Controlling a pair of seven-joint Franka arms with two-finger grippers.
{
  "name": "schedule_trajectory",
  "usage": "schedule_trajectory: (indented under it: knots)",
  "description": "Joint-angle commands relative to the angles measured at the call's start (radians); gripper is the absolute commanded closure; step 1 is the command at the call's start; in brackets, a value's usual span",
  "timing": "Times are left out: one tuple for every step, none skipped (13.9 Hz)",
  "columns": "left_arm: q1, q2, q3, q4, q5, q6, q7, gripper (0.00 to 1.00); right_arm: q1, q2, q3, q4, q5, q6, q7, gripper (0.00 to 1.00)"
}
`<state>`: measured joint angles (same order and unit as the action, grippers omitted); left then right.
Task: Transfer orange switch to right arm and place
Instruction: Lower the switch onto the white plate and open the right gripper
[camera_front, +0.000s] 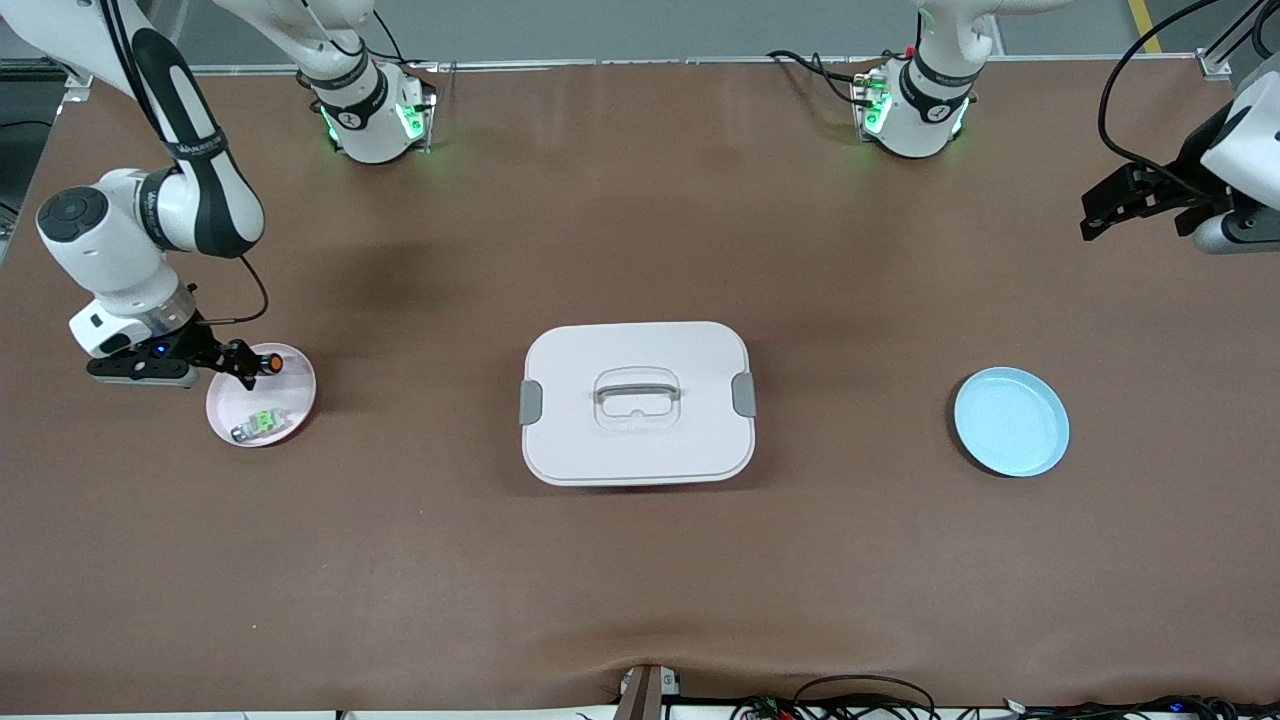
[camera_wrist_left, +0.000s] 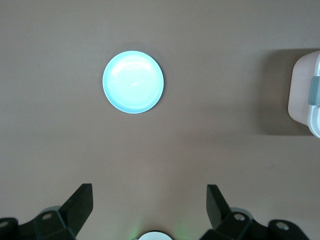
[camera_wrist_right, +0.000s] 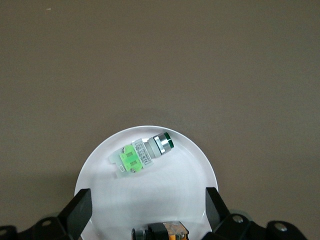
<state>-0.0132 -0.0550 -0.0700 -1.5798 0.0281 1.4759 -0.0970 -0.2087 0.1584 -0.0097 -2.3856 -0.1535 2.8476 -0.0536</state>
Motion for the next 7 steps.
schedule_trajectory:
  knots:
    - [0.006,-0.019,0.001,-0.011,-0.005,-0.003,0.025,0.0,0.006,-0.039,0.001,0.023,-0.014,-0.027,0.04,0.0]
    - [0.004,-0.019,0.001,-0.011,-0.005,-0.002,0.025,0.0,0.008,-0.046,0.002,0.034,-0.014,-0.045,0.041,0.0]
    - [0.004,-0.019,0.001,-0.011,-0.005,-0.002,0.025,0.0,0.009,-0.066,0.004,0.045,-0.012,-0.084,0.041,0.0]
    - [0.004,-0.019,0.001,-0.011,-0.007,-0.002,0.025,0.0,0.012,-0.092,0.016,0.052,-0.011,-0.138,0.041,0.0]
    - [0.004,-0.019,0.001,-0.011,-0.007,-0.002,0.025,0.0,0.015,-0.129,0.019,0.072,-0.009,-0.225,0.041,0.0]
    - [0.004,-0.019,0.001,-0.011,-0.007,-0.002,0.025,0.0,0.035,-0.161,0.019,0.11,-0.003,-0.332,0.04,0.0]
    - [0.004,-0.019,0.001,-0.009,-0.008,-0.002,0.025,0.0,0.057,-0.18,0.019,0.161,0.002,-0.453,0.041,0.0]
